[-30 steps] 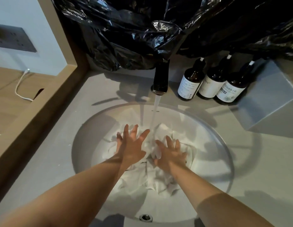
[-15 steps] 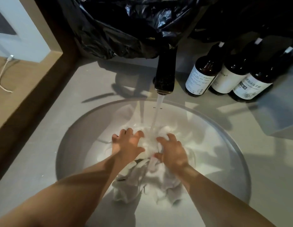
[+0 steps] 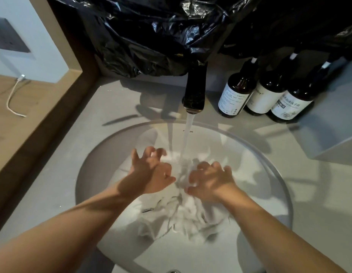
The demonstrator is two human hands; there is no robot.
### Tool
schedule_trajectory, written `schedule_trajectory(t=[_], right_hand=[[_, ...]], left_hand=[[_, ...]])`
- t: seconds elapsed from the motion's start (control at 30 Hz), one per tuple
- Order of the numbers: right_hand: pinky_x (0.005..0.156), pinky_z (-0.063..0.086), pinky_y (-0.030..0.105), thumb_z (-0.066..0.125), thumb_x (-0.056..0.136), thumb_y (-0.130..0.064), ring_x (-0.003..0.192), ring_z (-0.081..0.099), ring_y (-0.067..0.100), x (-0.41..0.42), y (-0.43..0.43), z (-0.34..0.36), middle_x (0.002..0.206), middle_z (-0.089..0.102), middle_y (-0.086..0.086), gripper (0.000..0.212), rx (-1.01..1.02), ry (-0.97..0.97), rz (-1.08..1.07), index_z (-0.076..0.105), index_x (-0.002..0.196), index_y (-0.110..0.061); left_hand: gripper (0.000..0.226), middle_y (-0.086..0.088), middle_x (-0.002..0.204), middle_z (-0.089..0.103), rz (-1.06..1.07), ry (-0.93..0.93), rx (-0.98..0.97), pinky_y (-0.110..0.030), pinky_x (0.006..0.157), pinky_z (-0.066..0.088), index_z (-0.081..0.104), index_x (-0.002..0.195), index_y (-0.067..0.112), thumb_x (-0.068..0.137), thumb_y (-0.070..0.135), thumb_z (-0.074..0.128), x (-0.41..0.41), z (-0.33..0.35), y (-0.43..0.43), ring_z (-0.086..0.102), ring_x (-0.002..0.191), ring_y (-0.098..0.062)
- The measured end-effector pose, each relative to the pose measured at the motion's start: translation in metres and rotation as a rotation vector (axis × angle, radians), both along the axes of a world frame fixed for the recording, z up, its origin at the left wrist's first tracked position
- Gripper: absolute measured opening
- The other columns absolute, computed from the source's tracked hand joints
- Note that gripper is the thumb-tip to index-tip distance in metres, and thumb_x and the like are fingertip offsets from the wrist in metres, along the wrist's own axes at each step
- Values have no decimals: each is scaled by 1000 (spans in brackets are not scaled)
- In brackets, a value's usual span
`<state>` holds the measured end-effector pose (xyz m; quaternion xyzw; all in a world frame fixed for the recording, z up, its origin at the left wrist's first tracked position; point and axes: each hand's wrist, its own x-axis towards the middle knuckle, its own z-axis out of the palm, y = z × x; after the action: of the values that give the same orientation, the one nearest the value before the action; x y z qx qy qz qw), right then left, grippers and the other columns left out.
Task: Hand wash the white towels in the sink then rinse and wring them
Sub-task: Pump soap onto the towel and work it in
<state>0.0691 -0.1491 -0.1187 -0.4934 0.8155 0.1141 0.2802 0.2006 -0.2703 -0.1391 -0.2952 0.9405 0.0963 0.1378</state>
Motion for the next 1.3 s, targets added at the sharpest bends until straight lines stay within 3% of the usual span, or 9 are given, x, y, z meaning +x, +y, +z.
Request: schedule_trajectory(t=[0.1, 0.23, 0.37, 0.5, 0.73, 0.87, 0.93, 1.1, 1.3], right_hand=[[108, 6, 68, 35, 83, -75, 144, -16, 37, 16, 2, -40, 156, -27, -4, 83, 63, -1, -36, -9, 148, -45], [109, 2, 69, 32, 83, -76, 142, -24, 39, 23, 3, -80, 153, -34, 0, 87, -21, -10, -113, -21, 144, -44], [110, 12, 61, 28, 86, -73, 144, 2, 40, 17, -14, -91, 158, -22, 2, 78, -35, 10, -171, -10, 147, -43], [92, 38, 55, 40, 84, -67, 115, 48, 42, 12, -20, -98, 146, 35, 19, 67, -239, 194, -103, 36, 141, -32], [84, 45, 34, 25, 99, -51, 104, 60, 30, -17, -20, -70, 115, 59, 5, 45, -315, -55, -280, 55, 120, -25], [80, 46, 35, 26, 101, -43, 97, 62, 31, -22, -11, -48, 99, 70, 9, 42, -508, -83, -415, 58, 113, -20], [87, 42, 35, 31, 100, -43, 102, 62, 29, -14, -9, -48, 101, 69, 7, 36, -414, -70, -324, 57, 115, -22], [112, 14, 54, 24, 94, -61, 143, 18, 30, 12, 3, -66, 156, 18, 2, 59, -92, -61, -186, 13, 148, -41], [114, 8, 59, 16, 98, -53, 147, -11, 30, 17, -12, -85, 159, -20, -2, 58, -55, -73, -187, -11, 148, -41]], left_hand=[[69, 0, 159, -9, 1, -56, -29, -57, 107, 20, 13, 147, 45, 87, 62, 43, -2, -28, 8, -7, 146, -29], [81, -5, 158, -21, -41, -142, -87, -56, 104, 22, -15, 148, 37, 90, 64, 35, 0, -63, 15, -8, 144, -37], [78, -7, 158, 2, -44, -80, -97, -48, 102, 23, -7, 150, 35, 90, 61, 36, -8, -78, 7, 16, 139, -34], [72, -2, 139, 30, -5, -59, -115, -42, 95, 24, 8, 146, 36, 87, 55, 43, -15, -79, 3, 32, 124, -26], [44, 13, 95, 44, 66, 402, -116, -20, 74, 29, 48, 107, 30, 93, 64, 23, -14, -80, -8, 50, 86, -5], [42, 15, 91, 58, 387, 419, 504, -34, 95, 37, 55, 75, 35, 90, 67, 32, -9, -47, -13, 56, 99, -13], [45, 10, 82, 63, 400, 424, 466, -36, 95, 39, 56, 68, 27, 92, 59, 35, -15, -38, -10, 60, 95, -17], [50, -7, 101, 63, 189, 166, -34, -43, 68, 49, 64, 114, 25, 82, 51, 36, -8, -59, 19, 62, 91, -30], [66, 2, 158, 16, 148, -10, -37, -52, 104, 25, 11, 148, 43, 85, 55, -1, -12, -82, 15, 17, 144, -27]])
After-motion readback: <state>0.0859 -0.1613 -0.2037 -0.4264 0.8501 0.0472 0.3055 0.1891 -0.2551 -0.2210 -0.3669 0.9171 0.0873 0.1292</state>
